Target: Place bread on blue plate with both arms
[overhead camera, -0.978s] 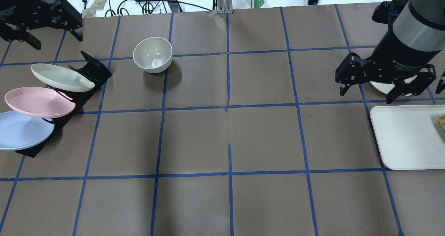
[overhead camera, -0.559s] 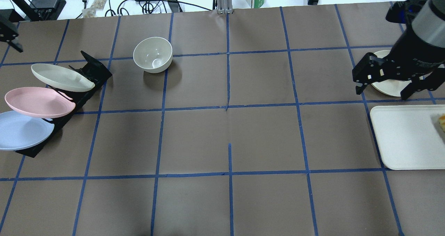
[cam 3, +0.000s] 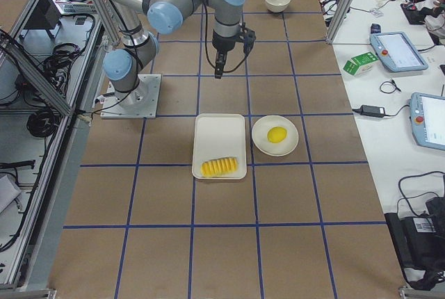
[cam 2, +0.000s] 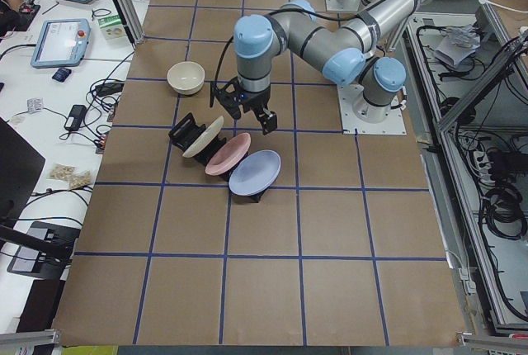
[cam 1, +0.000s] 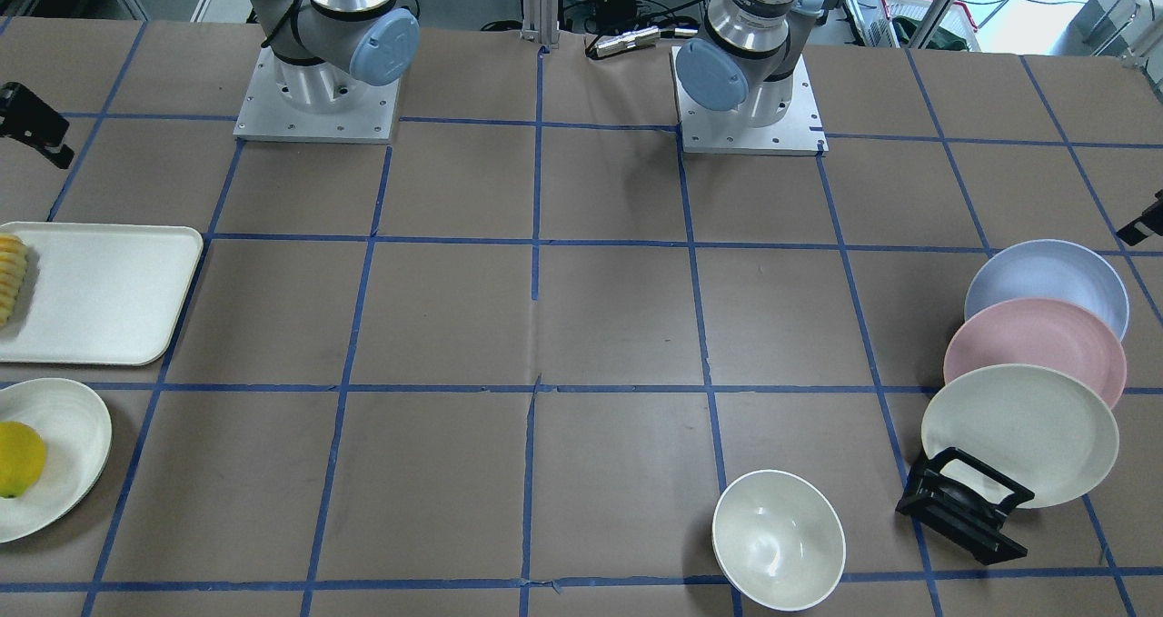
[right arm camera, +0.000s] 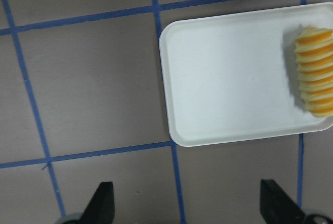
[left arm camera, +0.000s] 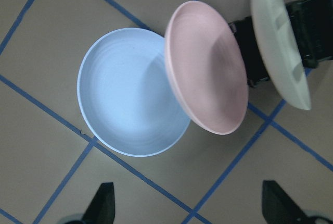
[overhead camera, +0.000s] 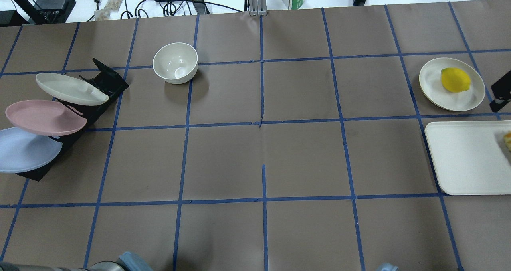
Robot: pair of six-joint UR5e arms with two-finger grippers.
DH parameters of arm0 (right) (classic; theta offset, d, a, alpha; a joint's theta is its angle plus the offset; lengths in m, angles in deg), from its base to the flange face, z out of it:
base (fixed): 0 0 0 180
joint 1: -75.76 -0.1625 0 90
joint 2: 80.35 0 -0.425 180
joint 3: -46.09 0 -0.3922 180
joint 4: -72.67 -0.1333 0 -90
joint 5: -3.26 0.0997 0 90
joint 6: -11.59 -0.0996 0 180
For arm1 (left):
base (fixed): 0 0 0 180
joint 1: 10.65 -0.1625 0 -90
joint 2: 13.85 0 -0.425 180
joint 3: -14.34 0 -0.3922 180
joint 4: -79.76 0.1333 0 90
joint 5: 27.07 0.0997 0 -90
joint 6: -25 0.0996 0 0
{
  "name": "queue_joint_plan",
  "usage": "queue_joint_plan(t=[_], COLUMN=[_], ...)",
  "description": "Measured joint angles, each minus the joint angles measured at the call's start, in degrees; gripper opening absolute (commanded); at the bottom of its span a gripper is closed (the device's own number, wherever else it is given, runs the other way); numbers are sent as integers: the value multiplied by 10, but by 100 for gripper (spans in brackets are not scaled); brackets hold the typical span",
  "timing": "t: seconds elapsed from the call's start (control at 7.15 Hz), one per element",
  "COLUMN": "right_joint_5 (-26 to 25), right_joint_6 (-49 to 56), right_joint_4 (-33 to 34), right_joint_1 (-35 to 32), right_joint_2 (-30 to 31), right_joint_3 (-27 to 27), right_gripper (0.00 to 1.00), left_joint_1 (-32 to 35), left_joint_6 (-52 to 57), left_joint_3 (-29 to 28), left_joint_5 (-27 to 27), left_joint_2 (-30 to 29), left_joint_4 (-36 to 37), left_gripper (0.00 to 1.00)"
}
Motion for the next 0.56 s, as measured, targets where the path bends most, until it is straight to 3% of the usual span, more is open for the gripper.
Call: queue_joint_plan(t=[0.28,0.56], right_joint_5=[-28,-37], right_joint_6=[68,144], right_joint_4=[59,140], right_joint_1=[72,108], right_joint_2=[-64,-129], right_joint_3=[0,0], right_gripper=[100,100], left_joint_1=[-39,-49], left_joint_6=[23,25], left_joint_3=[42,52], left_joint_5=[0,3], left_joint_2=[-42,-62], left_joint_4=[98,117], left_gripper=[93,78])
